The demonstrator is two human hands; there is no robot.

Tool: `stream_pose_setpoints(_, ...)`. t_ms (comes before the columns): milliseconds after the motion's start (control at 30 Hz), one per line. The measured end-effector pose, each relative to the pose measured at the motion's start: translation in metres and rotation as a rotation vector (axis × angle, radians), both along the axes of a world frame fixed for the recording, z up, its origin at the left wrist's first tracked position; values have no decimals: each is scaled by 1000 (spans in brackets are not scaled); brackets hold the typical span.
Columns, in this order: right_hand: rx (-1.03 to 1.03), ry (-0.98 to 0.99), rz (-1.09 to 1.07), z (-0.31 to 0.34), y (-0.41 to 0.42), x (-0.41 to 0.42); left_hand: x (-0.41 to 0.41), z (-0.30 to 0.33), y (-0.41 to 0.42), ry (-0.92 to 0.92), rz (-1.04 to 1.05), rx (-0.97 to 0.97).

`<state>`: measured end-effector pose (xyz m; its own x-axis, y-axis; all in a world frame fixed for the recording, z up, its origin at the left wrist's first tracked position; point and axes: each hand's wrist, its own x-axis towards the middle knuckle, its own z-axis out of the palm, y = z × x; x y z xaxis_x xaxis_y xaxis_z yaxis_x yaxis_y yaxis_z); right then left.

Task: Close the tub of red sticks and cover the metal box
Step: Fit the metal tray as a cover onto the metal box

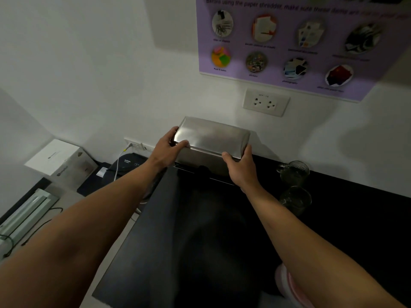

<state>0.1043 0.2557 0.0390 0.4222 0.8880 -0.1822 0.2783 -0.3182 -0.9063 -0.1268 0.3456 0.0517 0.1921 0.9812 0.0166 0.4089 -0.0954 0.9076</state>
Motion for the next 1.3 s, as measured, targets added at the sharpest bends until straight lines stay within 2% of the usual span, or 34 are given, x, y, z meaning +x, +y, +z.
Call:
stream_pose_setpoints(500, -32, -6, 8, 0, 10, 4, 1, 2, 12, -6, -58, -47)
stream_pose_setpoints(767, -68, -25, 70, 9, 2, 15, 1, -3, 6, 171, 11, -23)
stream_pose_setpoints(1033, -53, -155, 284, 37, -45, 63, 0, 9, -54, 239, 113, -25)
stream_pose_setpoints(1167, -11, -149, 434, 49, -88, 92, 3, 14, -97, 201, 83, -30)
stream_pose_setpoints(1300, -61, -76, 509, 58, -130, 118, 14, 13, -142, 160, 9, -49)
